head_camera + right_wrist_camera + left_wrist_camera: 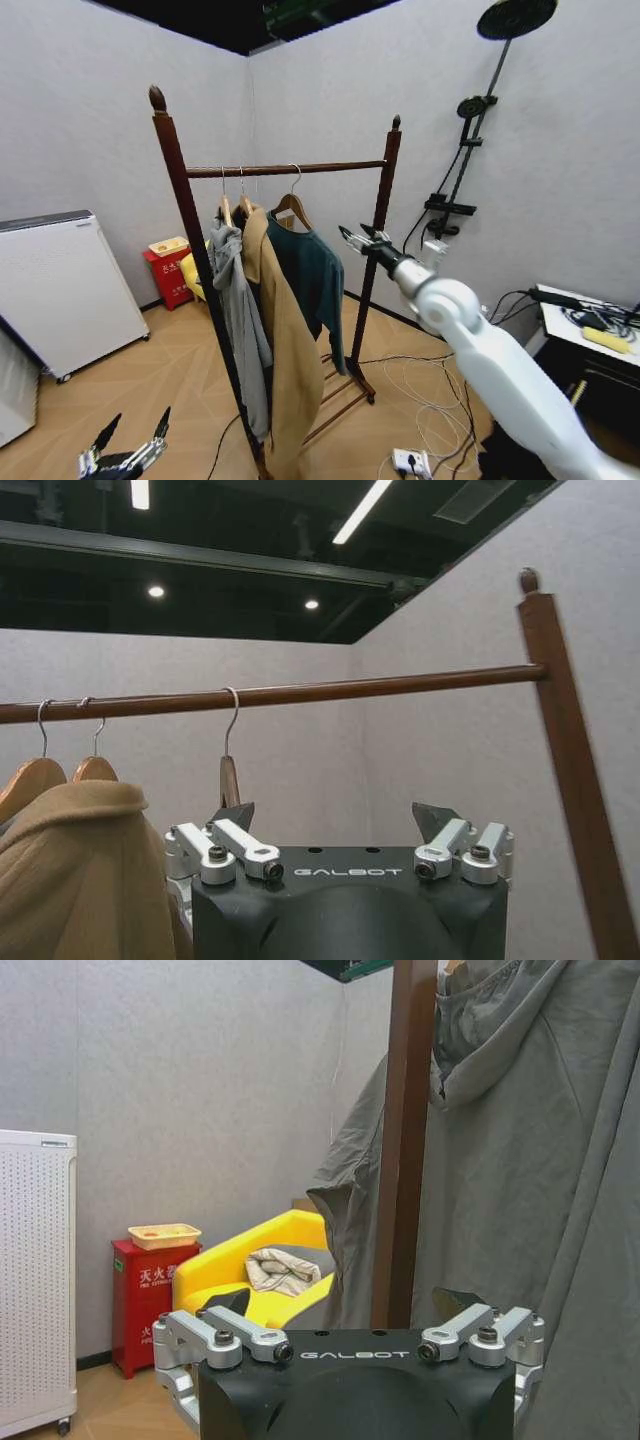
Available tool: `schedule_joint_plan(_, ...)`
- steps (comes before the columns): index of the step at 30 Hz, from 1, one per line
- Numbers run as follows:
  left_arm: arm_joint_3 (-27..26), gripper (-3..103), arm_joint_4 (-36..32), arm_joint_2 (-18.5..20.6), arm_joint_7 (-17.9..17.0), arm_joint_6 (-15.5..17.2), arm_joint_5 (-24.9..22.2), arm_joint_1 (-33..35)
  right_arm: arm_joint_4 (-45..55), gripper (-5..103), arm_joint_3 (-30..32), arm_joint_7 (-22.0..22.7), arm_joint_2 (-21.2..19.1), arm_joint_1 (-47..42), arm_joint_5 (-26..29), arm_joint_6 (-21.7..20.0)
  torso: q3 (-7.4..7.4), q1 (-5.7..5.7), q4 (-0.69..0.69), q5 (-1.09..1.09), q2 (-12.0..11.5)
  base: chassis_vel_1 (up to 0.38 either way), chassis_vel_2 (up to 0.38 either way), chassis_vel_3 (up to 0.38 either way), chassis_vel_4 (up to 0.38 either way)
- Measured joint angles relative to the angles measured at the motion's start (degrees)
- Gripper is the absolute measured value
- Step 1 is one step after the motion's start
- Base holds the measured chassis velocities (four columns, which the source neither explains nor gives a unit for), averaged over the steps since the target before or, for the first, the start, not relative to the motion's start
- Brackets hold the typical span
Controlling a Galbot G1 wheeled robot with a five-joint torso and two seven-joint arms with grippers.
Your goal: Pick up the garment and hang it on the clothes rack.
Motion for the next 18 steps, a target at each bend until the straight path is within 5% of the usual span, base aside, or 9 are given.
schedule_joint_plan(5, 0.00, 100, 0.00, 0.00, -0.04, 0.00, 0.00, 0.00, 6.46, 99, 14.81, 1.50, 1.12, -20.92, -3.69, 1.29, 0.00, 0.00, -0.02, -0.03, 0.01, 0.000, 0.000, 0.000, 0.000)
schedule_joint_plan(7, 0.00, 100, 0.00, 0.00, -0.02, 0.00, 0.00, 0.00, 8.21, 100, 21.93, 0.95, 3.66, -34.65, -9.60, 4.07, 0.01, 0.00, -0.03, 0.03, 0.00, 0.000, 0.000, 0.000, 0.000)
schedule_joint_plan(10, 0.00, 100, 0.01, 0.00, 0.00, 0.00, 0.00, 0.00, 9.73, 100, 24.15, 0.64, 6.15, -41.53, -13.71, 5.88, 0.01, 0.00, -0.03, 0.00, 0.00, 0.000, 0.000, 0.000, 0.000)
schedule_joint_plan(14, 0.00, 100, 0.01, 0.00, -0.04, 0.00, 0.00, 0.01, 13.54, 100, 24.55, -0.10, 14.78, -52.80, -26.67, 7.34, 0.01, 0.00, -0.02, -0.04, 0.00, 0.000, 0.000, 0.000, 0.000)
schedule_joint_plan(18, 0.00, 100, 0.00, 0.00, -0.03, 0.00, 0.00, 0.00, 12.59, 100, 22.39, -0.62, 20.54, -55.05, -33.31, 9.57, 0.02, 0.00, -0.02, 0.01, 0.00, 0.000, 0.000, 0.000, 0.000)
